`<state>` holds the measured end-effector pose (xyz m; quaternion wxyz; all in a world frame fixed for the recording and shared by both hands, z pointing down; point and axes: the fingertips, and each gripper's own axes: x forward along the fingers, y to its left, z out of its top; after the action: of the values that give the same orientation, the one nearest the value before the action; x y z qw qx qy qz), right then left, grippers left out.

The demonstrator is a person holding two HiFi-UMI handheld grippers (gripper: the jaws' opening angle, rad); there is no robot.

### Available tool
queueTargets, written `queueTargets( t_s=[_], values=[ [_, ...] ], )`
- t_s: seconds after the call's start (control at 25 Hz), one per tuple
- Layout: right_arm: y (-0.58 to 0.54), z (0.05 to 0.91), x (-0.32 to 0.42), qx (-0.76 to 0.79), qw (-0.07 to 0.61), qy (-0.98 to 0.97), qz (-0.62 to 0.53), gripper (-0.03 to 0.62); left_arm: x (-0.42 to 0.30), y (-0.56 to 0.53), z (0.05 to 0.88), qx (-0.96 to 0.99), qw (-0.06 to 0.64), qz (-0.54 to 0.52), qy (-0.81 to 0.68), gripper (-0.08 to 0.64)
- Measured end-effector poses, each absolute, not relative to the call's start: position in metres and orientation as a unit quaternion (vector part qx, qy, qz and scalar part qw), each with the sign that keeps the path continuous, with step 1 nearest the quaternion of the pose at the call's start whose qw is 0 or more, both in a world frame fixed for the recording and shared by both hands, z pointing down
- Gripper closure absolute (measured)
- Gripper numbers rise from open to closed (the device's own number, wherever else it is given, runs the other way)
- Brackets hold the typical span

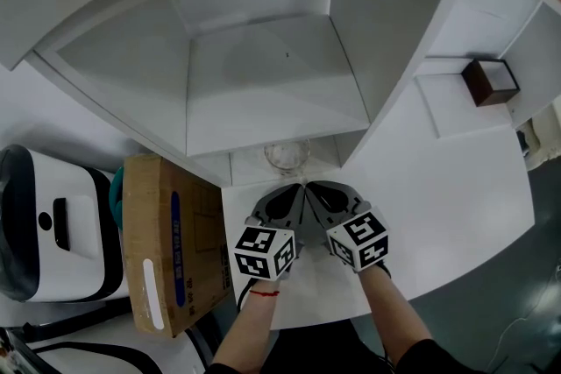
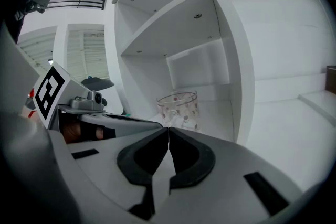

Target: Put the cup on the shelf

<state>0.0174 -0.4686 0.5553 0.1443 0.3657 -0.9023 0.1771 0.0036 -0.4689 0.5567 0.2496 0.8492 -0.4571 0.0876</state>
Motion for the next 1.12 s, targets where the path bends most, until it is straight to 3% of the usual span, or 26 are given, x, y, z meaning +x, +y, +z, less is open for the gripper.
queueTargets(
  t_s=[1.12],
  values=[
    [-0.493, 0.551, -0.006, 0.356, 0.132, -0.907, 0.184, 0.589, -0.021, -0.487, 0.557, 0.824, 0.258, 0.059, -0.501, 0.552]
  ],
)
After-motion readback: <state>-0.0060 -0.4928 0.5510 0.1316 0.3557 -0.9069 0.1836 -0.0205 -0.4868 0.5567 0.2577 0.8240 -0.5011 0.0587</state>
